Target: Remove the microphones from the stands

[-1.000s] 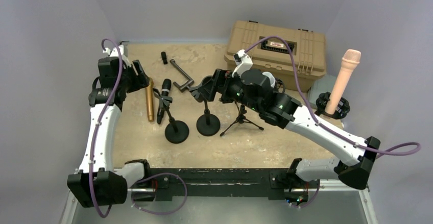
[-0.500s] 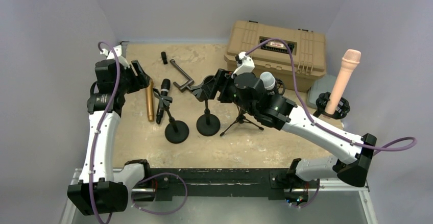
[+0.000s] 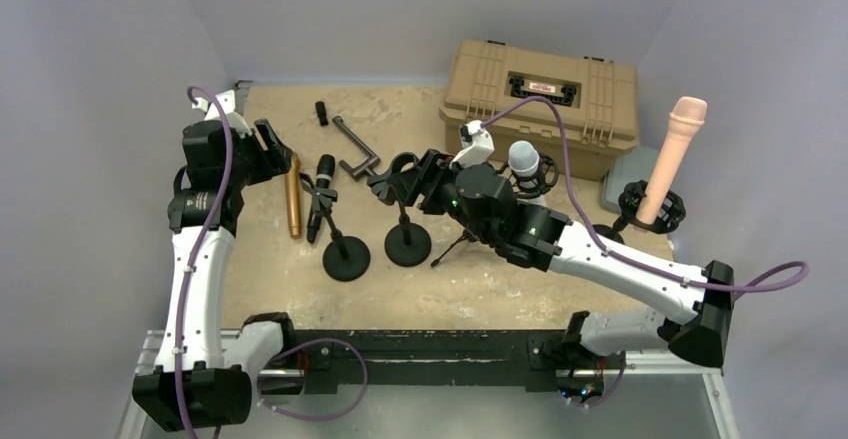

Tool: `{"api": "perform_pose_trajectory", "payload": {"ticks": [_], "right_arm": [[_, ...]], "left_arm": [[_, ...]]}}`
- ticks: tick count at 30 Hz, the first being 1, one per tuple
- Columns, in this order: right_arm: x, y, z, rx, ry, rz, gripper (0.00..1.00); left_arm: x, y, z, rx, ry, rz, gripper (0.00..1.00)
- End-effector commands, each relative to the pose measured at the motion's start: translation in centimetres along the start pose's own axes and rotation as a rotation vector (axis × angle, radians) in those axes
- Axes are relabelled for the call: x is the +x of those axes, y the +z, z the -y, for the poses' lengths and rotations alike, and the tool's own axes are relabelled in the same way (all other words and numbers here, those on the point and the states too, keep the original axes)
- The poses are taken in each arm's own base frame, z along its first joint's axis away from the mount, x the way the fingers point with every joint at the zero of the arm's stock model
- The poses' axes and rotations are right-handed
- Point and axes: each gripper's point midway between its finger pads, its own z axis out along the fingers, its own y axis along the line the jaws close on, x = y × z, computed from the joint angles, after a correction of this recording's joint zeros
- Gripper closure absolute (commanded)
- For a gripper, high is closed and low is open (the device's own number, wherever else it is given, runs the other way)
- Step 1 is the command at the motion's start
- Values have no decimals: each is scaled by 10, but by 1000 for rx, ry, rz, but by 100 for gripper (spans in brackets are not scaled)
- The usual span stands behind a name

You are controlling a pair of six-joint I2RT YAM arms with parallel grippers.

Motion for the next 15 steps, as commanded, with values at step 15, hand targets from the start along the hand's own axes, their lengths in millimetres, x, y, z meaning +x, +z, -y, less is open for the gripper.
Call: {"api": "perform_pose_trajectory", "payload": {"ticks": [15], "right_arm": [[107,-3,121,319,-141,-189,42]], "left_arm": [[-13,-3,6,27,-3,62,37]]}}
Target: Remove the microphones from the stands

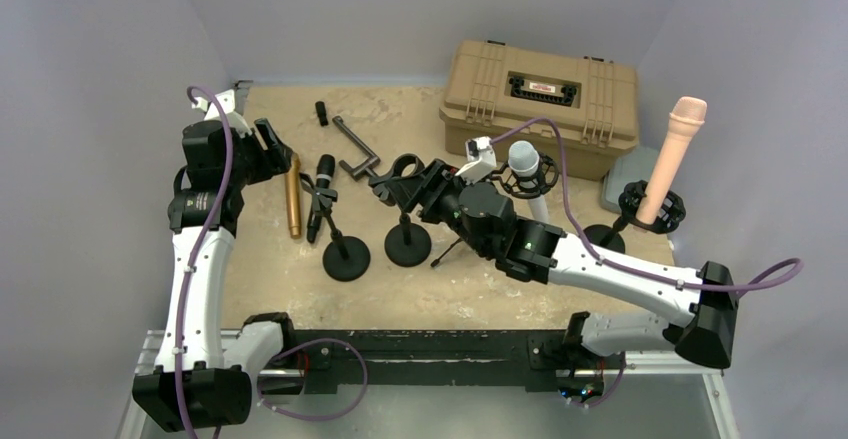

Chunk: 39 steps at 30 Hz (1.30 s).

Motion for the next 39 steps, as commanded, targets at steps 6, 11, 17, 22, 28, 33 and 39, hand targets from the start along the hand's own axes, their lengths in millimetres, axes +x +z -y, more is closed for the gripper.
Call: {"api": "perform_pose_trajectory", "payload": {"ticks": [6,11,17,22,28,33,39], "right_arm": [[70,-24,137,368,-255,-212,46],[67,-27,142,380,-251,-196,49],[73,-24,159,441,-287,-198,55],[91,-22,179,488,-304,-241,61],[103,-20,187,481,-302,-263,61],[88,-10,152,386,-360,-259,49],[29,-7,73,238,-457,-180,23]], "left_arm": [[-11,-2,4,20,-4,51,37],[-10,-2,4,22,-4,51,37],[-11,-3,4,21,-3,57,37],[-10,-2,4,20,-3,50,37],[-10,-2,3,19,-2,55,37],[-11,-2,4,22,0,59,37],[-9,-1,9,51,0,49,37]]}}
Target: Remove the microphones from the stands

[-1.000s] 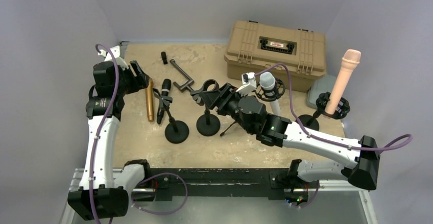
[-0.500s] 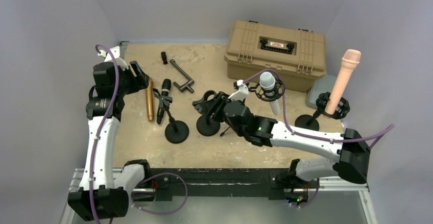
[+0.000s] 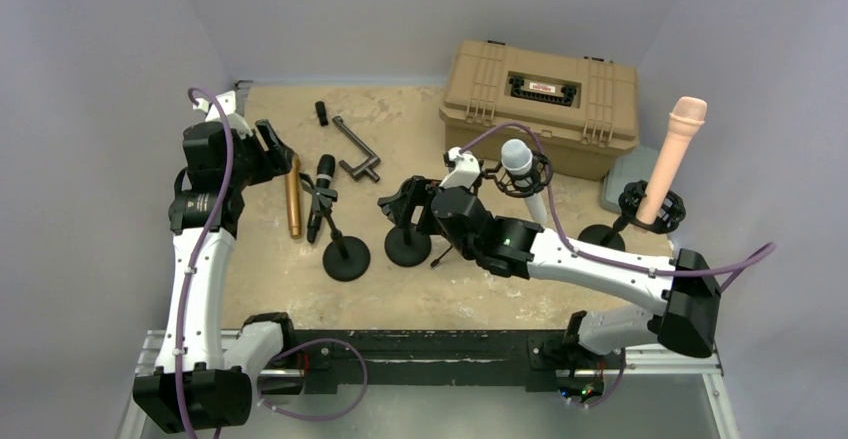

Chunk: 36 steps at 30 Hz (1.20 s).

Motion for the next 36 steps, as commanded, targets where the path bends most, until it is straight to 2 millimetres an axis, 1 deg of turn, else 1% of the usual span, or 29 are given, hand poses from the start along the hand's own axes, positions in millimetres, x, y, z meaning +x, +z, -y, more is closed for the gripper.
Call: {"api": "perform_pose_trajectory", "payload": {"ticks": [1,3,5,8,10,12,14,16,18,19,23,25,28,30,32,34,36], "right_arm": [[-15,-19,7,47,-288,-71,21],[-39,-30,-16,-11,-314,-39,17],[-61,-41,-32,-52,-336,-5,13],[-92,-60,-48,-88,-352,53,9],[-107,-72,-56,-122,-346,81,7],[-116,-83,-62,-157,-339,99,6],[-125,-95,-64,-178,-336,116,6],[-136,-107,-62,-178,-338,136,6],[-148,-120,-55,-161,-339,162,6],[-157,-130,-50,-146,-332,184,7],[-187,-162,-21,-46,-319,263,8],[-198,-175,-5,10,-321,289,8],[-211,-193,11,67,-334,316,8],[-216,-201,27,138,-356,323,8],[-218,-204,43,230,-387,317,7],[-215,-202,55,308,-416,297,5],[-209,-194,57,348,-464,264,3]], "left_arm": [[-11,-1,8,44,0,50,37],[-11,0,9,50,0,47,37],[-11,0,10,57,1,48,37],[-10,1,11,61,-1,47,37],[-10,1,13,71,-2,42,37],[-9,1,14,76,0,42,37],[-10,1,14,77,2,46,37],[-10,1,15,84,0,45,37],[-10,0,17,95,0,45,37],[-10,0,18,96,3,47,37],[-11,-2,20,105,3,52,36],[-11,-3,22,117,5,58,37],[-10,-4,24,119,16,61,37],[-10,-3,27,131,13,55,37],[-10,-4,28,137,13,54,37],[-9,-4,27,130,17,55,37],[-9,-3,28,132,18,54,37]]}}
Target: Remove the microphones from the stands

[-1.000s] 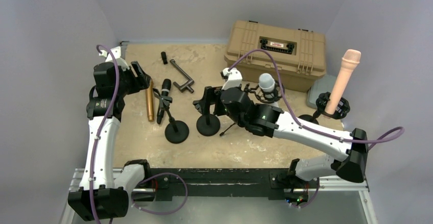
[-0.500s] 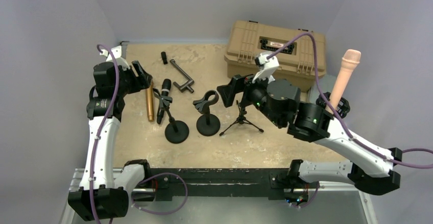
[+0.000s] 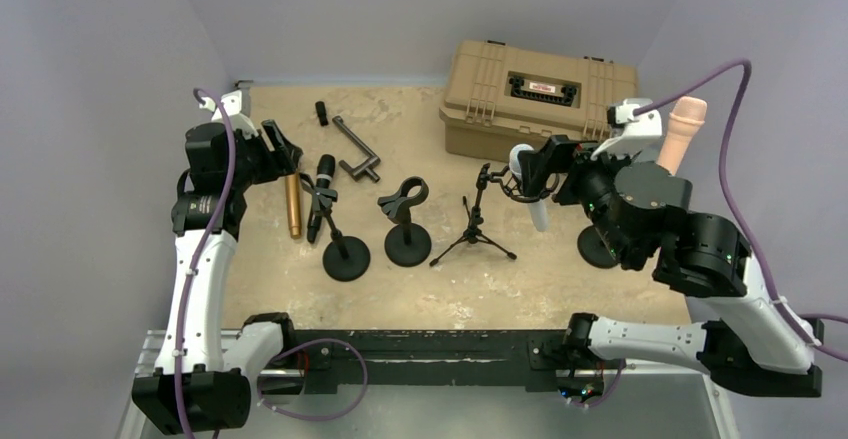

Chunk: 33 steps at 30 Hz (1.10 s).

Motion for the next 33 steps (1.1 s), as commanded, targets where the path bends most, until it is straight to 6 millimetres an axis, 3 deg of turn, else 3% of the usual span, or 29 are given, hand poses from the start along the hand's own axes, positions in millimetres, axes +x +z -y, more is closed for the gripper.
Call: {"api": "perform_pose_trajectory", "payload": {"ticks": [1,5,13,21,24,28,33], "right_arm": [[29,13,19,166,-191,-91,3],[45,31,17,228,-267,-124,4],[64,57,31,301,-345,-164,18],[64,63,34,316,-379,-156,46],[57,64,30,304,-386,-148,60],[40,67,15,242,-371,-124,68],[11,66,-4,161,-376,-93,81]], "left_arm": [[-11,-3,10,37,7,47,36],[-11,-3,11,36,18,50,36],[-9,-3,12,37,20,46,36],[-9,-3,11,34,22,52,36],[-10,-5,10,25,26,64,36],[-12,-10,15,25,38,91,36],[-11,-28,38,68,55,100,32]]}}
